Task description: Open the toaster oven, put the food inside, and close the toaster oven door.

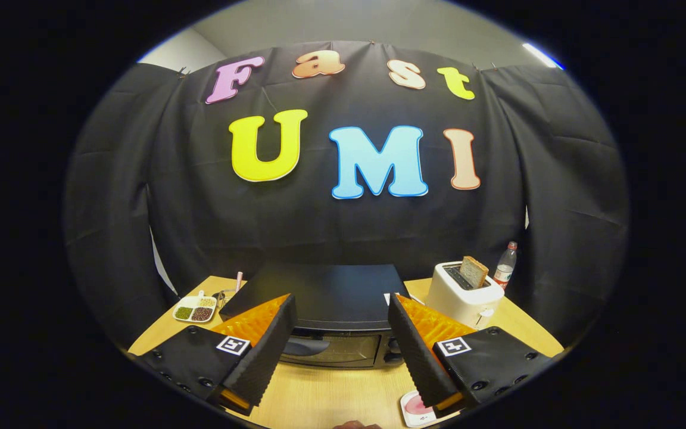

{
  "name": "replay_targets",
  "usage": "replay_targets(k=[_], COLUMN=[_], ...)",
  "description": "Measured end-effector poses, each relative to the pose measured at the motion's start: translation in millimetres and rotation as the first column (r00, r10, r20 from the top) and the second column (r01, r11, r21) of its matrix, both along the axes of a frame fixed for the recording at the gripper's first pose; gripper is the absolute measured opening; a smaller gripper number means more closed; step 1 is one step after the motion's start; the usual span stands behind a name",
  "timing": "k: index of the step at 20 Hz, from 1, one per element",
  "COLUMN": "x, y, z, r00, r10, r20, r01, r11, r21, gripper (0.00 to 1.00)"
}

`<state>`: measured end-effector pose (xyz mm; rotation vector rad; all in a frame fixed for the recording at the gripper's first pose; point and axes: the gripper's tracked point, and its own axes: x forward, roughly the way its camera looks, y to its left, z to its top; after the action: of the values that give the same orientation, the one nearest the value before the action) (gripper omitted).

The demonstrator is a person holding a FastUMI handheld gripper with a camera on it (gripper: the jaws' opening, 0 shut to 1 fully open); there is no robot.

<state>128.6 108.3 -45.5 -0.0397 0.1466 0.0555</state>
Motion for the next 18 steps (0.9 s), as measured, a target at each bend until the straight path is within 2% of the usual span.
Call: replay_targets(k=[5,10,18], x=[25.3,46.6,57.0], y=[25.8,49.8,52.5], z=[-27.1,-71.5,-105.8], r00=[0.999,0.987,0.969], r10=[-0.001,-0.004,-0.023], r20=[-0.052,-0.158,-0.245], r01=[0.000,0.001,0.012], r11=[1.000,1.000,0.999], r21=[-0.017,-0.021,-0.045], gripper=[0.98,0.98,0.98])
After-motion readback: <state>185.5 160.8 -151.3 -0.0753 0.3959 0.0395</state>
